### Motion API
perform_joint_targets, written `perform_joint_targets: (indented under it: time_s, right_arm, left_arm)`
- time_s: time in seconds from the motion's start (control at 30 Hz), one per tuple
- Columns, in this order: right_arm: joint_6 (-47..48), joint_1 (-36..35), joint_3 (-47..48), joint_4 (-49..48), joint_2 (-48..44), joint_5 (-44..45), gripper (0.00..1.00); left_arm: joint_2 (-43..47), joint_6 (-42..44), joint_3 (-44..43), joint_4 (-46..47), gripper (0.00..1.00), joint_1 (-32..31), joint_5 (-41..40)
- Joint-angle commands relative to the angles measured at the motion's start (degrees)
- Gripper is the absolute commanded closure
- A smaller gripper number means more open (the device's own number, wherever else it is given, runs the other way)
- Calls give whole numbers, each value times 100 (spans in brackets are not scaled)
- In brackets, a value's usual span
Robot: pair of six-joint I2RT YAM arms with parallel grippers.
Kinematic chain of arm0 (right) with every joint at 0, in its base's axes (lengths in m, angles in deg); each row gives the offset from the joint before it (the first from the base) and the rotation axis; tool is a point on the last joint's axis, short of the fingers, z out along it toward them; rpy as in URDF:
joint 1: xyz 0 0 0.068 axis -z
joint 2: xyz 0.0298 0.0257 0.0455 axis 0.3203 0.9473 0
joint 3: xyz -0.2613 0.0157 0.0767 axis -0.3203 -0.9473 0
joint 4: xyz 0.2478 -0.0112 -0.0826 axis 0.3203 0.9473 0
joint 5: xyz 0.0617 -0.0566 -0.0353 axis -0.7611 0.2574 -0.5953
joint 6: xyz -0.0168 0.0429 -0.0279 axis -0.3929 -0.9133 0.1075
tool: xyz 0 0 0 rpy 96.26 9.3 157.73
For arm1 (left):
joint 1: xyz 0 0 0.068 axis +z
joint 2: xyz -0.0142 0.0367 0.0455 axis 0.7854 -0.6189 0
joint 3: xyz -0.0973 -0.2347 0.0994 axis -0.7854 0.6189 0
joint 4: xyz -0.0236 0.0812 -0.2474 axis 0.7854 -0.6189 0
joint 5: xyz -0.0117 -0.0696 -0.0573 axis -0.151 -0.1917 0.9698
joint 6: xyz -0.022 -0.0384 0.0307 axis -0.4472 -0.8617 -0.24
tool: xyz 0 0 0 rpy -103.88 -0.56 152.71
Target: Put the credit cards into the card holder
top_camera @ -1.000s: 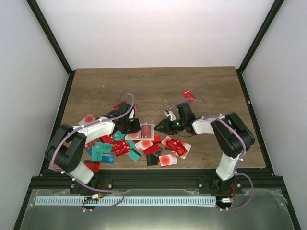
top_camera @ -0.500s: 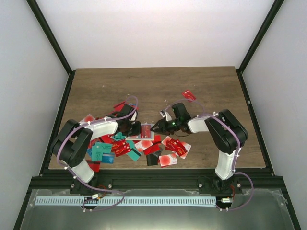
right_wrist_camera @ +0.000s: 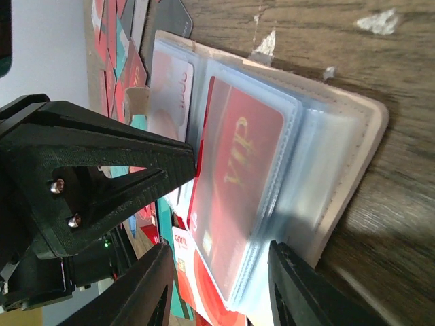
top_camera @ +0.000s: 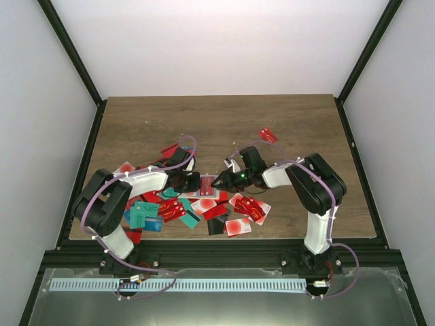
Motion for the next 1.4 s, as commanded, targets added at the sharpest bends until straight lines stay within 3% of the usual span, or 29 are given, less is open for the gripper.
perform_joint_targets:
  time_s: [0.0, 1.37]
  right_arm:
    - [-64, -92, 232, -23, 156, 33, 59]
    - [213, -134, 383, 544, -366, 235, 60]
  left_arm:
    - [-111, 79, 99, 65, 94, -53, 53]
    - [-65, -288, -213, 277, 95, -336, 85]
